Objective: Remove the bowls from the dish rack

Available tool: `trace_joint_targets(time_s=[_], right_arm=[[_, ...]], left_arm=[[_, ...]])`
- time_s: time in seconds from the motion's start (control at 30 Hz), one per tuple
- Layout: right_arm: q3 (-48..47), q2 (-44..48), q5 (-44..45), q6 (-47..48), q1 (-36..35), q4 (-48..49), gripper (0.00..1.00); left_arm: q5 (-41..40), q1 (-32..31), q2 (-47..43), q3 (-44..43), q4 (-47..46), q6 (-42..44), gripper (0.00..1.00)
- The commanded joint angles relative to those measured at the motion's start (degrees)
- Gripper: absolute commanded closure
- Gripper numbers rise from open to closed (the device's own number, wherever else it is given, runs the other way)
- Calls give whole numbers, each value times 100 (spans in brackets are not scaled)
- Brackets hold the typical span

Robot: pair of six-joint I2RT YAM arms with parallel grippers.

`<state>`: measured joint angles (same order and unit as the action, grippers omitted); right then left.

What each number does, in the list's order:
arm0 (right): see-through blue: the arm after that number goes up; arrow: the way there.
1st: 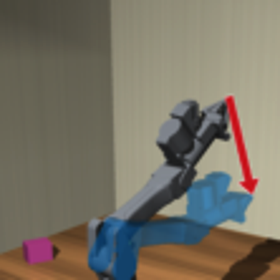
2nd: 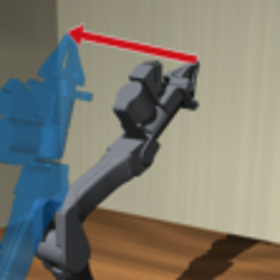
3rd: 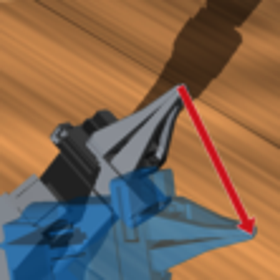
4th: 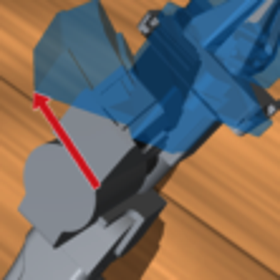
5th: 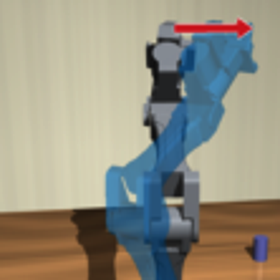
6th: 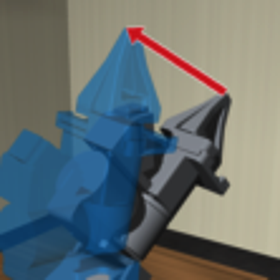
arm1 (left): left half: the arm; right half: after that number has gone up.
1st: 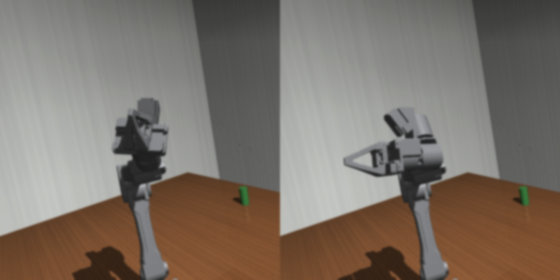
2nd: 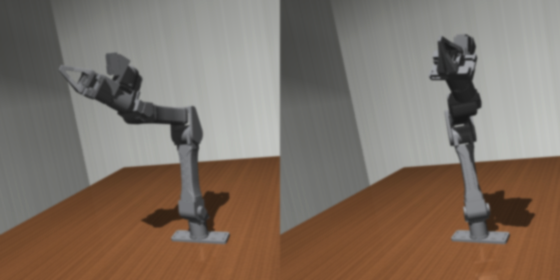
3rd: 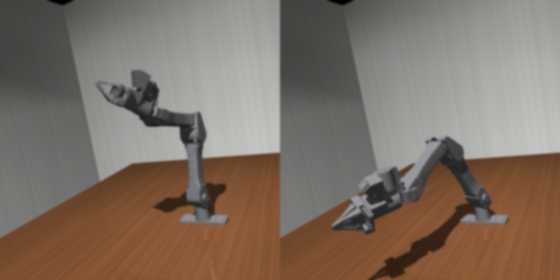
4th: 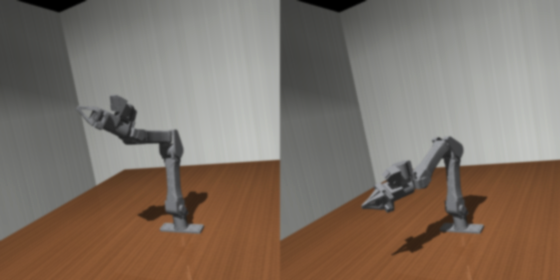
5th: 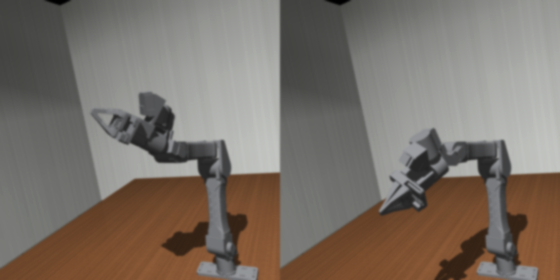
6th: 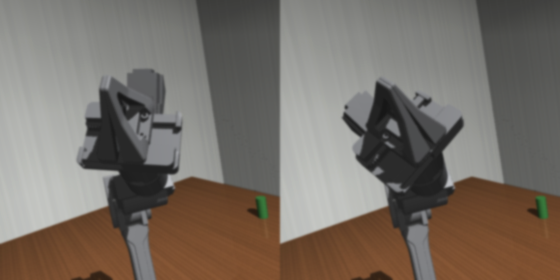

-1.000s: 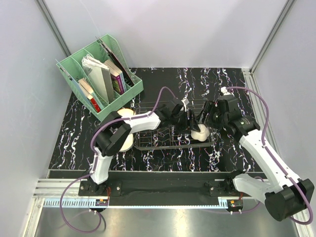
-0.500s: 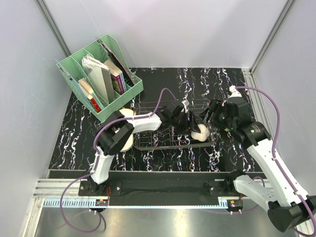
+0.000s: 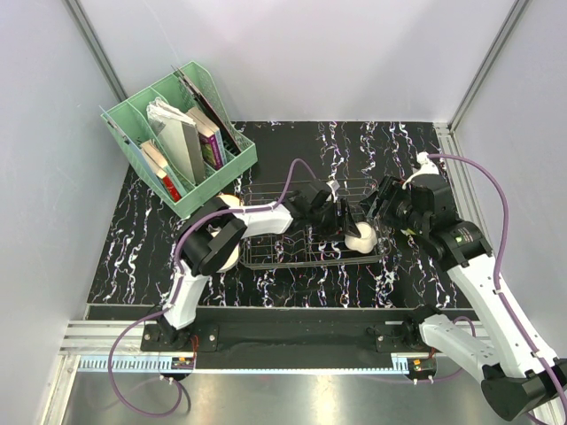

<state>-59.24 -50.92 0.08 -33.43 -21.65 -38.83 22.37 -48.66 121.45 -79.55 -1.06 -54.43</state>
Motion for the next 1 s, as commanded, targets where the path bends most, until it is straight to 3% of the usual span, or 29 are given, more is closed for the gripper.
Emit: trace_joint_targets(time_s=[0.0,0.57,0.97], right_arm=[[-176,12,63,12,-32,77,30],[220,117,36,-155,-32,174,31],[308,47,177,-155,-32,174,31]], left_arm=[[-58,6,143,87,-306,-58,29],[953,32,213,1020,-3381,-1165,33],[1235,68,134,1117,-3911,-1315,41]])
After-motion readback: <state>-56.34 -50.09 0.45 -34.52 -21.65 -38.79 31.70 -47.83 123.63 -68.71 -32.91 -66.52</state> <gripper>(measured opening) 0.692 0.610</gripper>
